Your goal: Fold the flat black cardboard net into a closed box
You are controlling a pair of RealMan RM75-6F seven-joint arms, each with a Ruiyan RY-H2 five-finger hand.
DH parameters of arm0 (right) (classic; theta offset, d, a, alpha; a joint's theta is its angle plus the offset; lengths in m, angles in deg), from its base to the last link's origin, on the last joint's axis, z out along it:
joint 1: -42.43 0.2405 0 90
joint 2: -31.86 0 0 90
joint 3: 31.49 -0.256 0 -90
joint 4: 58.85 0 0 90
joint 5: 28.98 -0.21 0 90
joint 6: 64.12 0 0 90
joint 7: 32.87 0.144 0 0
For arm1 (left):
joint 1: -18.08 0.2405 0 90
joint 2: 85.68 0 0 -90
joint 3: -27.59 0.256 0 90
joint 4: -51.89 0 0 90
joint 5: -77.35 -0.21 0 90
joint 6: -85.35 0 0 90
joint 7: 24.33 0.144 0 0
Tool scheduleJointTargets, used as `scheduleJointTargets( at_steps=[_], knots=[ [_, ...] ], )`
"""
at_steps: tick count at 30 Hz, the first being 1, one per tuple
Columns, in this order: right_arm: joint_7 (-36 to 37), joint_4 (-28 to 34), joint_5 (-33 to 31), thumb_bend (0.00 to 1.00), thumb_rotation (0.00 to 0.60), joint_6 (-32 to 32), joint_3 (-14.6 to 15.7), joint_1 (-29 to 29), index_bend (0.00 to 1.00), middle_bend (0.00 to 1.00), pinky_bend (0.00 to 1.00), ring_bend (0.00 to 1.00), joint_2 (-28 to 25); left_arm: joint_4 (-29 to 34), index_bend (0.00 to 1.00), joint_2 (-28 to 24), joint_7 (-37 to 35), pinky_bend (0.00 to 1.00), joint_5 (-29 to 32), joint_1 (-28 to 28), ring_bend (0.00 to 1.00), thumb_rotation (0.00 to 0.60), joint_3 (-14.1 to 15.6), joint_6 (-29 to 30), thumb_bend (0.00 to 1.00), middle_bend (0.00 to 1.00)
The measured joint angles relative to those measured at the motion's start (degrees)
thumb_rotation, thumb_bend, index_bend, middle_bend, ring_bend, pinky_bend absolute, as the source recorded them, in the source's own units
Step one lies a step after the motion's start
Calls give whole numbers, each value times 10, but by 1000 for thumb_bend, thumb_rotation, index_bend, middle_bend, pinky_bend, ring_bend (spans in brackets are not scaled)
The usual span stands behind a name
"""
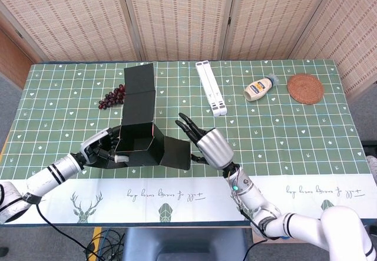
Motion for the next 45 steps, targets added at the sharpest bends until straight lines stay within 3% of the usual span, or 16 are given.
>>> scheduleJointTargets(
  at_steps=[11, 20, 33, 45],
  knots=[
    [57, -79, 27, 7, 600, 74, -30, 10, 0, 0, 1000, 618, 57, -4, 232, 1, -6, 691, -12, -6, 563, 600, 13, 3, 93, 194],
    [67, -97, 30, 10, 600, 87, -41, 20, 0, 0, 1000, 618, 67, 1, 231, 1, 25, 691, -10, -11, 632, 600, 18, -10, 94, 194],
    [44, -46, 35, 68, 600, 56, -39, 35, 0, 0, 1000, 618, 33, 12, 231, 0, 128, 691, 2, -18, 579, 600, 18, -41, 93, 194],
    [-7, -5, 44, 80, 600, 2, -18, 46, 0, 0, 1000, 618, -1, 32, 232, 5, 234, 691, 37, -13, 544, 600, 6, -74, 93, 194]
  ],
)
